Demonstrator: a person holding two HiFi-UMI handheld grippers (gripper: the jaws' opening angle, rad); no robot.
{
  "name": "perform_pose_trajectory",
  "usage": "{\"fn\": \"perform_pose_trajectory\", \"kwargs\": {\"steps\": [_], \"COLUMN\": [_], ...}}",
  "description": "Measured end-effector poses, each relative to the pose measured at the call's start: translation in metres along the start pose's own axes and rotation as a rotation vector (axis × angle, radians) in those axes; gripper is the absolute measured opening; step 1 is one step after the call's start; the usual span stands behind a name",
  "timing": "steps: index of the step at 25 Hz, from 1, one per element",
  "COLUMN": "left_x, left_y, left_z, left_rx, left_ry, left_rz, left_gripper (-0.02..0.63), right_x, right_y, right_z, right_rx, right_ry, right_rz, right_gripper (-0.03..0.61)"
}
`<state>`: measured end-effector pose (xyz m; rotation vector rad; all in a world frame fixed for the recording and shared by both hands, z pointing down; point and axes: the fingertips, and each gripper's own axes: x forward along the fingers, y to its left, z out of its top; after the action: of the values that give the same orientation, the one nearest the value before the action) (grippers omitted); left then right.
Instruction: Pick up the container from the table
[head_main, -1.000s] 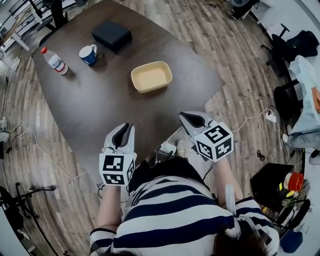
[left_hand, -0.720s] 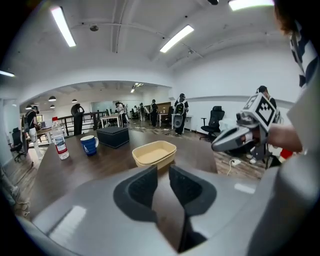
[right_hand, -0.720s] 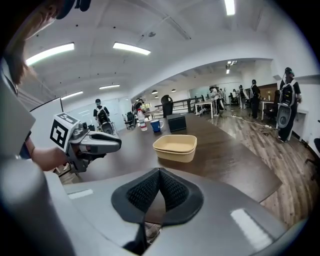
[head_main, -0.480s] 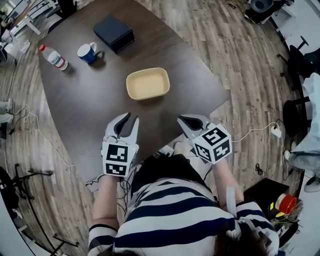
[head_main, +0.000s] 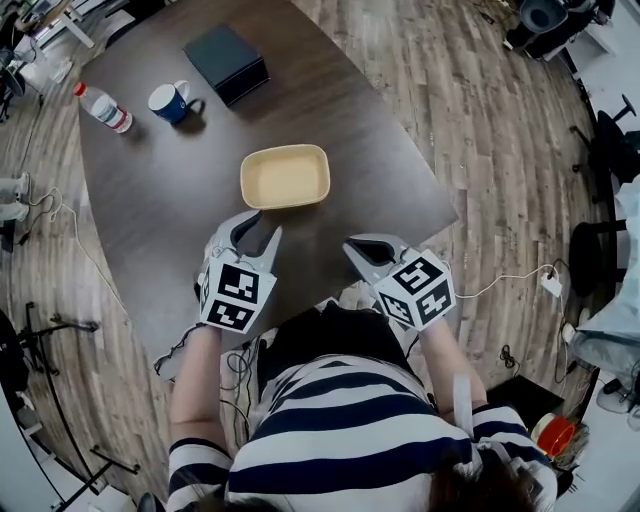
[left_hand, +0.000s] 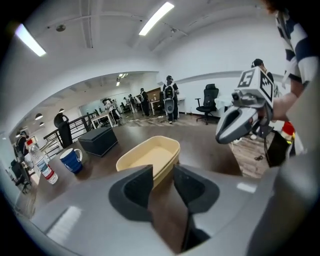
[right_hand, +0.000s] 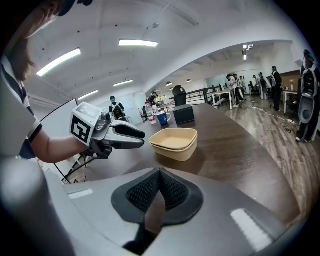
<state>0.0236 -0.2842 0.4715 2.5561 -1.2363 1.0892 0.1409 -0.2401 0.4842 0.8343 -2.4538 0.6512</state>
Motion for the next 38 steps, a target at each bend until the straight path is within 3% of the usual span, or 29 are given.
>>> {"fn": "perform_pose_trajectory", "kwargs": {"steps": [10, 19, 25, 38], "left_x": [0.046, 0.078, 0.086, 0.084], "left_y": [0.005, 0.002, 0.001, -0.004], "left_z": [-0.005, -0.02, -0.021, -0.022], "left_rx": [0.148, 0.433, 0.519, 0.566], "left_ry": [0.138, 0.262, 0.292, 0.264], "left_rz": [-0.027, -0.023, -0.012, -0.065], "left_gripper": [0.0, 0.0, 0.0, 0.0], "right_x": [0.019, 0.032, 0.034, 0.024], "right_y": [-0.015, -0.027, -0.03, -0.03], "right_z": [-0.012, -0.021, -0.021, -0.022], "right_rx": [-0.024, -0.03, -0.03, -0.025], "right_ry": [0.061, 0.093, 0.098, 0.08], "right_rz": [0.126, 0.183, 0.2, 0.173], "right_gripper": [-0.002, -0.002, -0.002, -0.002]}}
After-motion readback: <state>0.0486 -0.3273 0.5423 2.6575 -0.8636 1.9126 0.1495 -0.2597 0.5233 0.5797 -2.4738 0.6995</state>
